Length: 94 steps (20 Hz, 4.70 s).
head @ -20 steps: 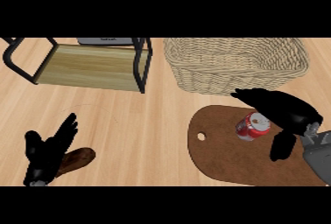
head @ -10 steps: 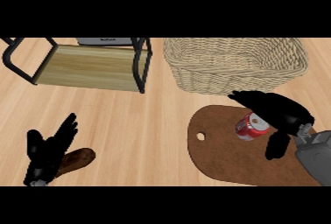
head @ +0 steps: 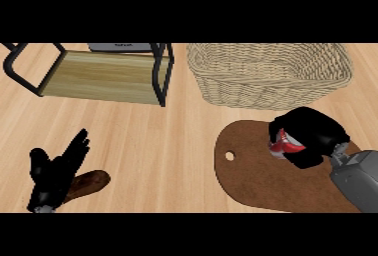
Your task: Pick the can from the cutting board and place it in the basket
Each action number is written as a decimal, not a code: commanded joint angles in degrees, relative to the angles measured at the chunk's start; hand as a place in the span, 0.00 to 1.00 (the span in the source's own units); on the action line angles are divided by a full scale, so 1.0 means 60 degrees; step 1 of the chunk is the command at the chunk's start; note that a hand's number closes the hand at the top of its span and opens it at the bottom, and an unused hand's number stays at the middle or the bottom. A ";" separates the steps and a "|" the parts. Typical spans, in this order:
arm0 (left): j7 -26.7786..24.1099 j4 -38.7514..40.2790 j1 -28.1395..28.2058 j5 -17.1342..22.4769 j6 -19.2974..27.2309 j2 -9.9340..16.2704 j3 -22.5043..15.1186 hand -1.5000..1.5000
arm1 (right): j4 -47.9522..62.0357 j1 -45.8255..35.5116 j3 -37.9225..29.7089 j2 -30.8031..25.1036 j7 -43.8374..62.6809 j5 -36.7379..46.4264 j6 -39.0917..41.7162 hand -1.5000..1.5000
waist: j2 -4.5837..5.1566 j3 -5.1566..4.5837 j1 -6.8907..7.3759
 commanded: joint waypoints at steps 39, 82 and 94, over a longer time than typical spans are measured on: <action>0.0615 0.0742 0.0073 -0.0415 -0.0125 -0.0484 -0.0068 0.50 | 0.0474 -0.7583 -0.1414 0.6146 1.1810 0.3057 -0.6561 1.00 | 0.0072 -0.0223 0.0069; 0.0541 0.0747 0.0439 -0.0692 -0.0560 -0.0737 0.0480 0.50 | 0.6229 -0.6000 -0.5452 0.4538 0.5886 0.2239 -0.8127 1.00 | 0.0153 -0.0207 0.0006; 0.0283 0.0905 0.0465 -0.0776 -0.0600 -0.0965 0.0684 0.50 | 0.4450 -0.4816 -0.5766 0.3982 0.4973 0.1645 -0.8359 0.00 | 0.0087 -0.0201 -0.0170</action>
